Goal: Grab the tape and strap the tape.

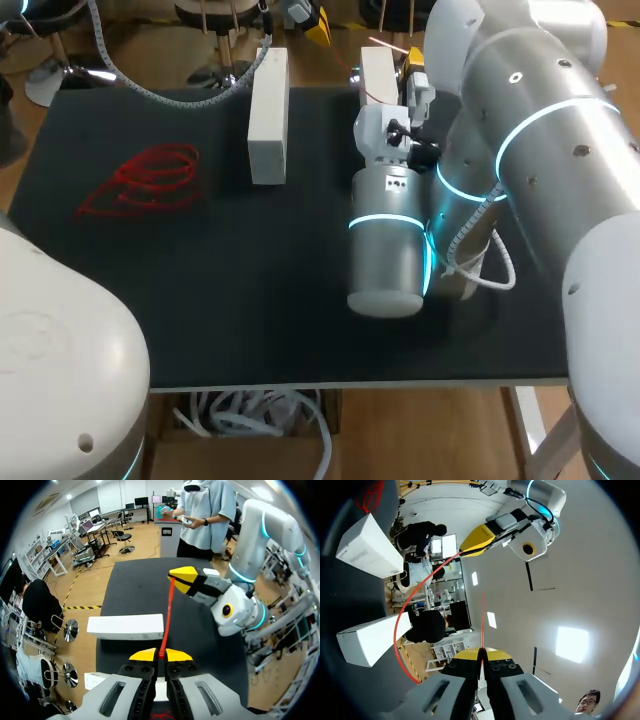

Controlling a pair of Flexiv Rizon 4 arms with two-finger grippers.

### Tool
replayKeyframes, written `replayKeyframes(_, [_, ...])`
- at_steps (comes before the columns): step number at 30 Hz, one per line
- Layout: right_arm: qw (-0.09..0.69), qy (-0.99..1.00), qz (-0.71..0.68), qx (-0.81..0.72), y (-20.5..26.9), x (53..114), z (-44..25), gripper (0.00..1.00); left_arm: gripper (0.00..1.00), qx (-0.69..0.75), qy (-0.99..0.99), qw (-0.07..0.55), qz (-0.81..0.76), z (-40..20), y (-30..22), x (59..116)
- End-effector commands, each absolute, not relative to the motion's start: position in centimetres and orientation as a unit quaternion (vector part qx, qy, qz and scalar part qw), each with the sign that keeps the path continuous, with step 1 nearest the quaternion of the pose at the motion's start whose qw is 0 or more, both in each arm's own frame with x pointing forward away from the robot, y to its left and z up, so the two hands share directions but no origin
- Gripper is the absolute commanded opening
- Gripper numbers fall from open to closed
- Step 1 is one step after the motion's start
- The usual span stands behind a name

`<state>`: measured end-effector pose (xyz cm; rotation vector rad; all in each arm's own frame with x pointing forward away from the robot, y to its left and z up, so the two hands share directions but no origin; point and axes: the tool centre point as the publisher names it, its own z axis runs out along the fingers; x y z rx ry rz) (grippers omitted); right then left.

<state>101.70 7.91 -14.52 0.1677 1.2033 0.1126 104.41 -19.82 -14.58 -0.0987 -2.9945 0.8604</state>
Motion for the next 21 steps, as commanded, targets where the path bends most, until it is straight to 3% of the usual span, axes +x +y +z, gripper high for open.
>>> replayKeyframes(1, [0.815, 0.572, 0.053, 0.078, 7.8, 101.5, -13.9, 0.0, 0.0, -0.031, -0.961, 0.014, 0.274, -14.5, -19.8, 104.5])
replayKeyframes(21, [0.747, 0.657, -0.104, -0.022, 9.7, 102.9, -11.3, 0.0, 0.0, -0.031, -0.961, 0.014, 0.274, -14.5, -19.8, 104.5])
